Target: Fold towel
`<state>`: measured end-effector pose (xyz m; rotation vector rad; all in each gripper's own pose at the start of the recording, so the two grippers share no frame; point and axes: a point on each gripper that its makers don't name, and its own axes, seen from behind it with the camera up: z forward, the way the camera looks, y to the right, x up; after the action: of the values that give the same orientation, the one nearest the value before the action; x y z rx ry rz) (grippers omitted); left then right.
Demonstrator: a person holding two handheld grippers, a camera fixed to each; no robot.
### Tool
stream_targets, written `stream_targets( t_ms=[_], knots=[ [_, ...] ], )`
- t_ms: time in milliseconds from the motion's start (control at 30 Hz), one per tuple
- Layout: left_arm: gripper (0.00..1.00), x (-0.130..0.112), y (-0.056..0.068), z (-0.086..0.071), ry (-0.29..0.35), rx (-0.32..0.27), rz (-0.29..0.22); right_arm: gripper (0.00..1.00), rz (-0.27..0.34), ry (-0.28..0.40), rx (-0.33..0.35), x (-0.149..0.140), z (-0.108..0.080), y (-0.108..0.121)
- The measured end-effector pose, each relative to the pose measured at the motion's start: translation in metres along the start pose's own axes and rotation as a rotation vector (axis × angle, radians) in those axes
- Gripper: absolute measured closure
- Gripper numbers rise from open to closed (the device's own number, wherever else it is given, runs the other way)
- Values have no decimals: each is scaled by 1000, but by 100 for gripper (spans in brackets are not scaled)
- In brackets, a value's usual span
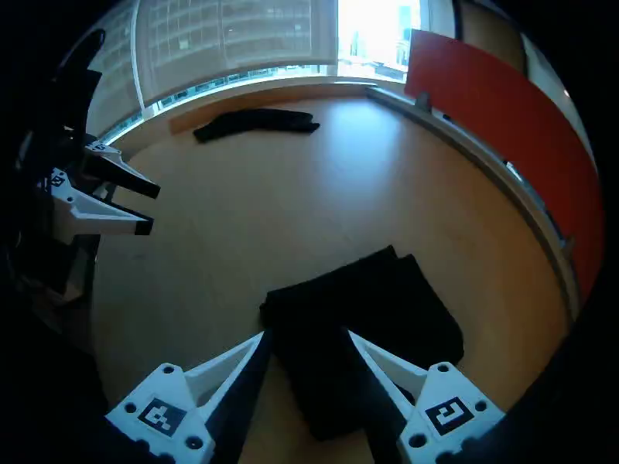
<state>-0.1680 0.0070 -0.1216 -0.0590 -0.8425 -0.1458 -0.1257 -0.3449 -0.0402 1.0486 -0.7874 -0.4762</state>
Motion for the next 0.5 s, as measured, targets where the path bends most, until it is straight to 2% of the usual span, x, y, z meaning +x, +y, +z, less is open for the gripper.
stream_targets(
  t_ms=[500],
  knots=[
    [8, 2, 4, 4, -1, -4, 2, 35, 32, -15, -41, -28, -16, 9]
  ],
)
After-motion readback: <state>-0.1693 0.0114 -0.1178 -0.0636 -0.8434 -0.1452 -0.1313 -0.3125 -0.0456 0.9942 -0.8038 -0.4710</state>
